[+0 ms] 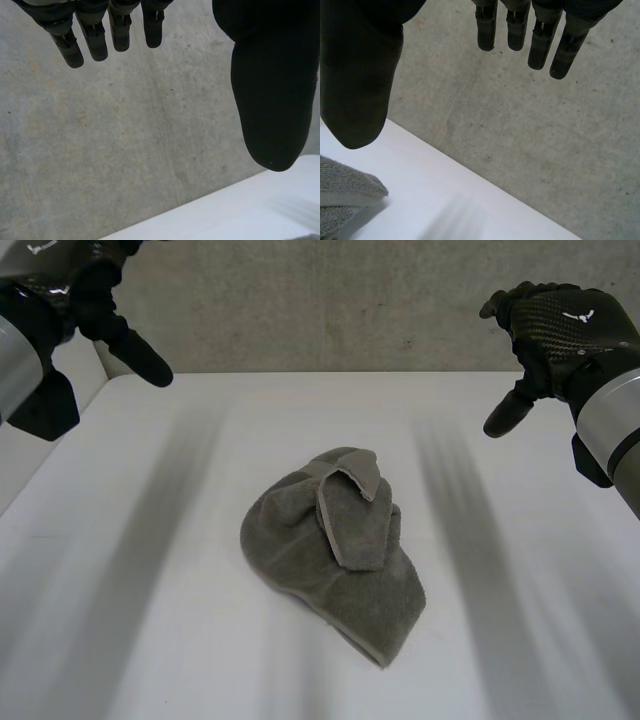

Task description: Fold the towel.

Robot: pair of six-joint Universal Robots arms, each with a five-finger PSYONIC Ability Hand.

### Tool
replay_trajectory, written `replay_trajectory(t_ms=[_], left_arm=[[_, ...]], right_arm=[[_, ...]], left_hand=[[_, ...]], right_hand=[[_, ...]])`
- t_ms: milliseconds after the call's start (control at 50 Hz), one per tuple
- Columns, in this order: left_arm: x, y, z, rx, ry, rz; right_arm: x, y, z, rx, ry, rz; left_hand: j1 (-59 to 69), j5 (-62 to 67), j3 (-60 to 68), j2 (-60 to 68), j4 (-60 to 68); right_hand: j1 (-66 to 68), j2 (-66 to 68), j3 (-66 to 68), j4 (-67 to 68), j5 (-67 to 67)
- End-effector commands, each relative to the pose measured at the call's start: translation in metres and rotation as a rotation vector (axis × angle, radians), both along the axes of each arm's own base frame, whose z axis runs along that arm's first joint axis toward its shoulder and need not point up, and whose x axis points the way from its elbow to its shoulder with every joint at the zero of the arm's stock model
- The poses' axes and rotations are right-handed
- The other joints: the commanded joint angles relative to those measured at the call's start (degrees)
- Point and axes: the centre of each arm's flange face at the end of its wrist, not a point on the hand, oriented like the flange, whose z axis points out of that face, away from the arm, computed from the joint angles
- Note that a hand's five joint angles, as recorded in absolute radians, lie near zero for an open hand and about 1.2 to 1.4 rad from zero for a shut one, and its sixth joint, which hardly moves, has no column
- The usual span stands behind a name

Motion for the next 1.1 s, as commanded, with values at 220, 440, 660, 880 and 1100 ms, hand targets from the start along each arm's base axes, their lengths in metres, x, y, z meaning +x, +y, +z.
replay_trajectory(t_ms=[220,440,660,880,1100], left_arm=[[-0.013,-0.001,-0.016,0.038,-0.056,-0.031],[-0.033,0.000,-0.042,0.032,-0.148,-0.100],[-0.082,0.022,-0.116,-0.199,-0.578,-0.365],[-0.115,0.051,-0.182,-0.327,-0.689,-0.571],[-0.132,0.044,-0.225,-0.403,-0.716,-0.571]], right_arm=[[-0.011,-0.011,-0.001,0.013,-0.005,-0.048],[-0.008,-0.012,-0.003,0.011,0.010,-0.028],[-0.007,-0.013,-0.008,0.025,0.019,-0.024],[-0.005,-0.014,-0.012,0.035,0.023,-0.019],[-0.003,-0.015,-0.020,0.055,0.032,-0.014]], left_hand=[[0.28,-1.33,0.46,0.46,0.51],[0.44,-1.17,0.63,0.63,0.68],[0.61,-1.00,0.80,0.80,0.85],[1.96,0.35,2.14,2.14,2.19],[26.24,24.63,26.43,26.43,26.48]], right_hand=[[-3.38,-4.76,-4.13,-5.14,-3.41],[-3.38,-4.76,-4.13,-5.14,-3.41],[-3.38,-4.76,-4.13,-5.14,-3.41],[-3.38,-4.76,-4.13,-5.14,-3.41],[-3.38,-4.76,-4.13,-5.14,-3.41]])
